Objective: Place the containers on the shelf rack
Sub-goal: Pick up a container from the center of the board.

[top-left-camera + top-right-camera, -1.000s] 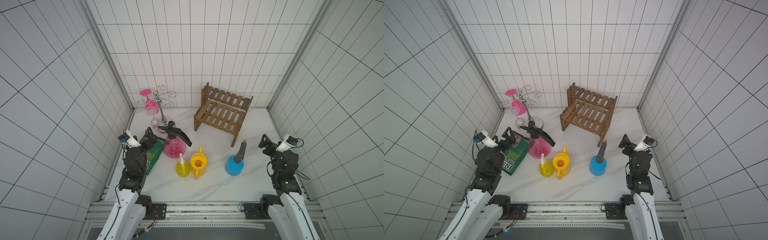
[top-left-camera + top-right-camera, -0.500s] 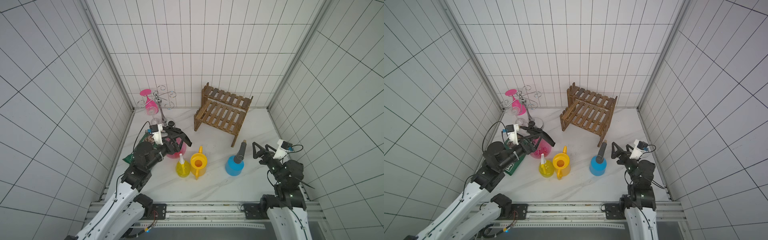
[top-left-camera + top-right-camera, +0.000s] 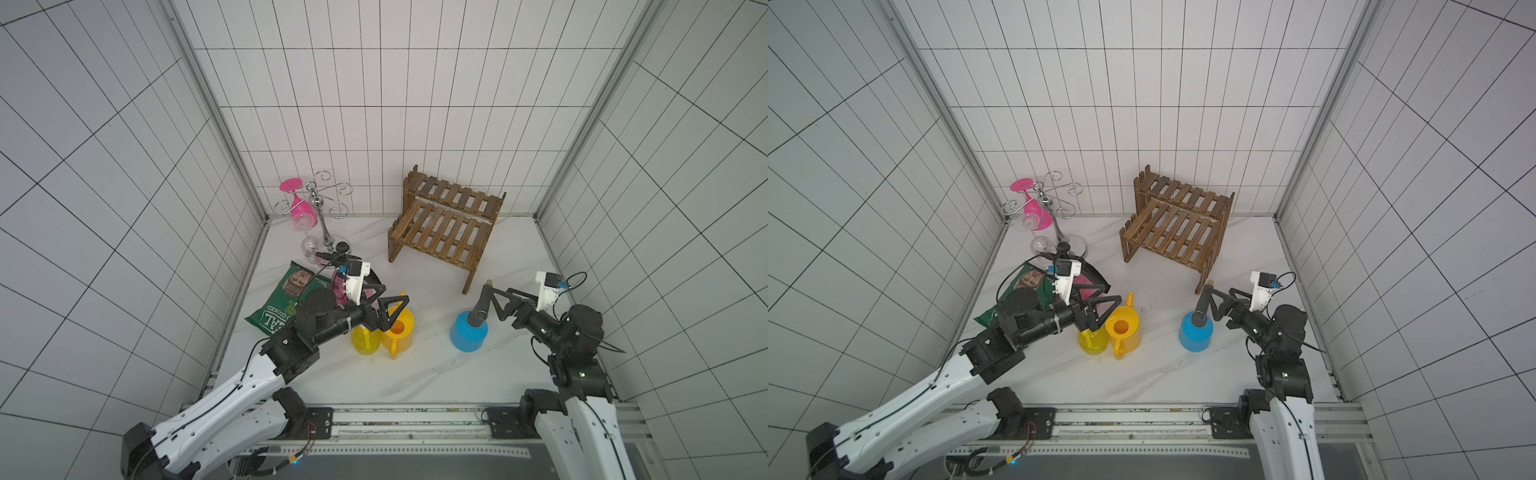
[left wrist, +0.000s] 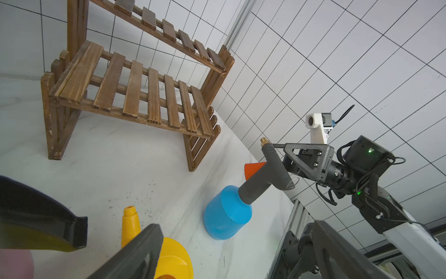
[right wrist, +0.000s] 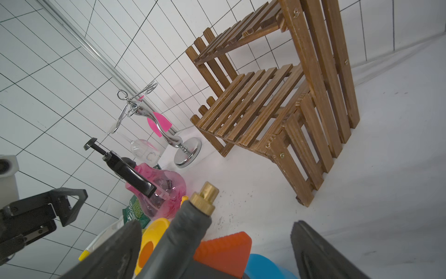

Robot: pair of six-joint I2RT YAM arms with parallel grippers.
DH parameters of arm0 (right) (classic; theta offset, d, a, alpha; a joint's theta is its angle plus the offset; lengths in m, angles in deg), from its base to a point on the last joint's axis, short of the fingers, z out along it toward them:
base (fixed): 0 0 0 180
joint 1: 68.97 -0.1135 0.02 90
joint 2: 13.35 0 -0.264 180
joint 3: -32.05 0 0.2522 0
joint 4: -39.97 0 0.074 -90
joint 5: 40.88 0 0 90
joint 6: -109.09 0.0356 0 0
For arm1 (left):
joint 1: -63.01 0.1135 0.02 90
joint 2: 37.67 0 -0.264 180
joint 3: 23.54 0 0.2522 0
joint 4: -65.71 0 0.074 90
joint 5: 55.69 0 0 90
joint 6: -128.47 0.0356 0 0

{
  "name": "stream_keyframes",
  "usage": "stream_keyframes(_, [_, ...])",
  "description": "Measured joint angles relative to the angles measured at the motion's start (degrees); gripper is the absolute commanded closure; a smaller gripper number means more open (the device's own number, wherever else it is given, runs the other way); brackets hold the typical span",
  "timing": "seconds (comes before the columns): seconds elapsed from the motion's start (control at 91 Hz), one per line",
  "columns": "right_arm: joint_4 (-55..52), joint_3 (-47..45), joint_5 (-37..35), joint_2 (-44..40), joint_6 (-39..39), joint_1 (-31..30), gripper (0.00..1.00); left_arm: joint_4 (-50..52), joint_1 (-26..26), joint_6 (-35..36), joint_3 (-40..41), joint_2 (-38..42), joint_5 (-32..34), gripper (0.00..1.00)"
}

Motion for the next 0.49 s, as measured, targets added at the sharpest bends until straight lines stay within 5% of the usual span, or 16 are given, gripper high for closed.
stream_keyframes(0.165, [-9.2, 9.2, -3.8, 4.7, -2.8, -8.0, 0.01, -1.0, 0.2, -0.7, 2.7, -1.1, 0.7, 0.02])
stream_keyframes(0.319, [-17.2, 14.2, -14.6, 3.7, -6.3, -17.8, 0.0, -7.6, 3.2, -4.1, 5.6, -1.0, -2.6, 0.02])
stream_keyframes(0.495, [-27.3, 18.2, -27.2, 3.3, -6.5, -21.6, 0.03, -9.5, 2.4, -5.2, 6.0, -1.0, -4.1, 0.02])
